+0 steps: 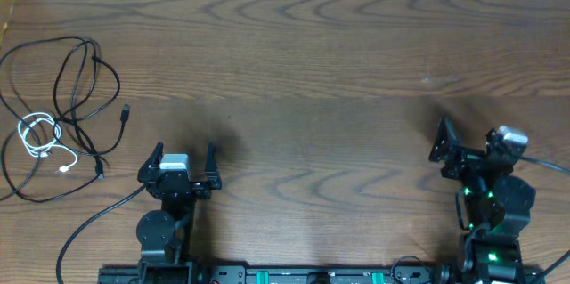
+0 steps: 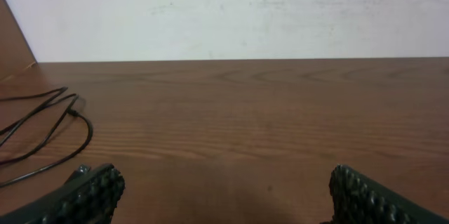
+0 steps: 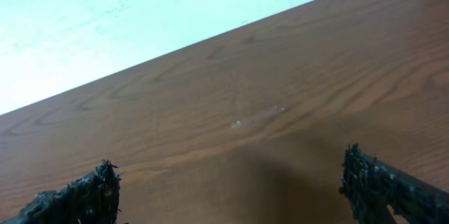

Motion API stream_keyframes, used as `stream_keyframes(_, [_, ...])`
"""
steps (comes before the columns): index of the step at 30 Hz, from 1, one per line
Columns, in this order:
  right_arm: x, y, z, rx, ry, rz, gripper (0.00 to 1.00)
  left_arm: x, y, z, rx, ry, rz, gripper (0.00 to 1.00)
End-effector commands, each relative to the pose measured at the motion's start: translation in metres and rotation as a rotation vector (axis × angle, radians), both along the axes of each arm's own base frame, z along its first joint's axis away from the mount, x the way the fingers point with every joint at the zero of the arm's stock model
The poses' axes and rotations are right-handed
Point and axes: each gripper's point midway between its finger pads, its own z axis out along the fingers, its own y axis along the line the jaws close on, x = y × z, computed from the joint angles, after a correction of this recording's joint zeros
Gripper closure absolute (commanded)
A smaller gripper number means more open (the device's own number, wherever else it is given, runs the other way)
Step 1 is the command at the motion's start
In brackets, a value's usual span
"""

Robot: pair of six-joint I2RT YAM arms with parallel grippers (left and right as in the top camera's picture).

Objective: Untangle cables

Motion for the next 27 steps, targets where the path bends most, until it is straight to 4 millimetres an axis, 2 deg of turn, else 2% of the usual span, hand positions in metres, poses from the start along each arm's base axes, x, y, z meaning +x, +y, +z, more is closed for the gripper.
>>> stream_keyframes(1, [-0.006, 0.002, -0.007, 0.015, -0.024, 0.001, 0.01, -0.001, 0.001, -0.015, 0.000, 0.047, 0.007, 0.05])
stream_keyframes(10, [-0.018, 0.004, -0.028, 0.027, -0.044, 0.002, 0.01, -0.001, 0.001, -0.015, 0.000, 0.047, 0.007, 0.05])
stream_keyframes(14, [-0.021, 0.001, -0.024, 0.019, -0.060, -0.017, 0.01, -0.001, 0.001, -0.015, 0.000, 0.047, 0.007, 0.05])
stream_keyframes(19, [-0.025, 0.006, -0.028, -0.036, -0.043, 0.013, 0.01, -0.001, 0.001, -0.015, 0.000, 0.047, 0.007, 0.05])
stream_keyframes(27, [-0.027, 0.019, -0.010, -0.214, -0.123, 0.094, 0.01, -0.001, 0.001, -0.015, 0.000, 0.047, 0.007, 0.05])
